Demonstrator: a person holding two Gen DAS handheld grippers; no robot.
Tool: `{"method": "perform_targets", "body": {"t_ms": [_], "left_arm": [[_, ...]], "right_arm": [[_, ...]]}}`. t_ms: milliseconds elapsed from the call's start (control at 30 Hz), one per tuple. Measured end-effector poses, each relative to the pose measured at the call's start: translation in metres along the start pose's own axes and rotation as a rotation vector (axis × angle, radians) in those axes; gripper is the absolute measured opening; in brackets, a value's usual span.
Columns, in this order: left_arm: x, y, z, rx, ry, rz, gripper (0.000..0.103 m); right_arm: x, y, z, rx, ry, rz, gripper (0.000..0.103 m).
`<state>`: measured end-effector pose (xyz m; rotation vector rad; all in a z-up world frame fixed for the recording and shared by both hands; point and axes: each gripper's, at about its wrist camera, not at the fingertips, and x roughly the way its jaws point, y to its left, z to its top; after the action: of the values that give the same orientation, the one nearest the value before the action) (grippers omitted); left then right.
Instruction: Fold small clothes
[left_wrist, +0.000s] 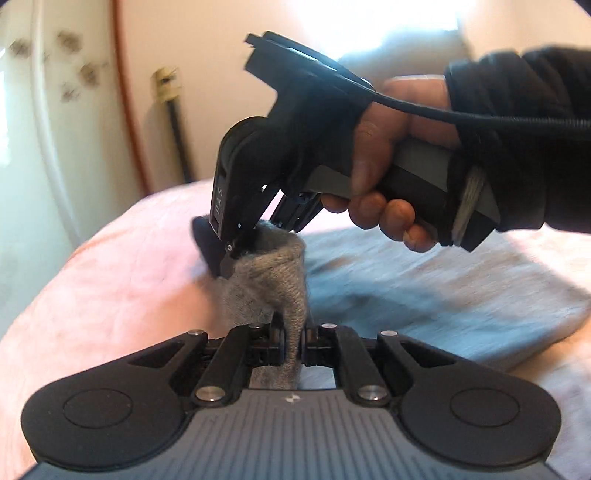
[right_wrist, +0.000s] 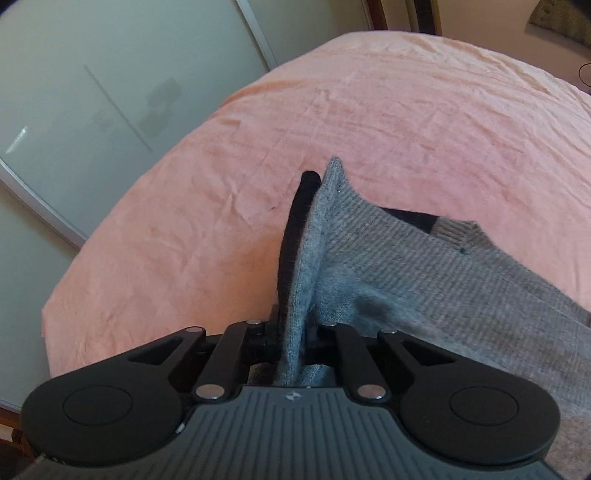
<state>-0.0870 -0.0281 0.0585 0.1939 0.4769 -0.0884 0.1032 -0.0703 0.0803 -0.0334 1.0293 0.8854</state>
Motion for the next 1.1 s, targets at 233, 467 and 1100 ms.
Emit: {"method": "perform_targets", "body": {"t_ms": [233, 467, 1100], "left_arm": [[0.01, -0.087, 0.029, 0.133, -0.074, -0.247, 0.007], [0.039, -0.157, 0.006, 0.243, 0.041, -0.35, 0.007], [0.034, -0.177, -0.002, 0.338, 0.048, -0.378, 0.007]], "right_arm": [[-0.129, -0.11, -0.071, 0.206, -0.181, -0.065, 0.013], [-0.14, -0.182, -0.154, 0.456, -0.226, -0.063, 0.019], [-0.134, -0.214, -0.165, 0.49, -0.374, -0.143, 0.02]]}}
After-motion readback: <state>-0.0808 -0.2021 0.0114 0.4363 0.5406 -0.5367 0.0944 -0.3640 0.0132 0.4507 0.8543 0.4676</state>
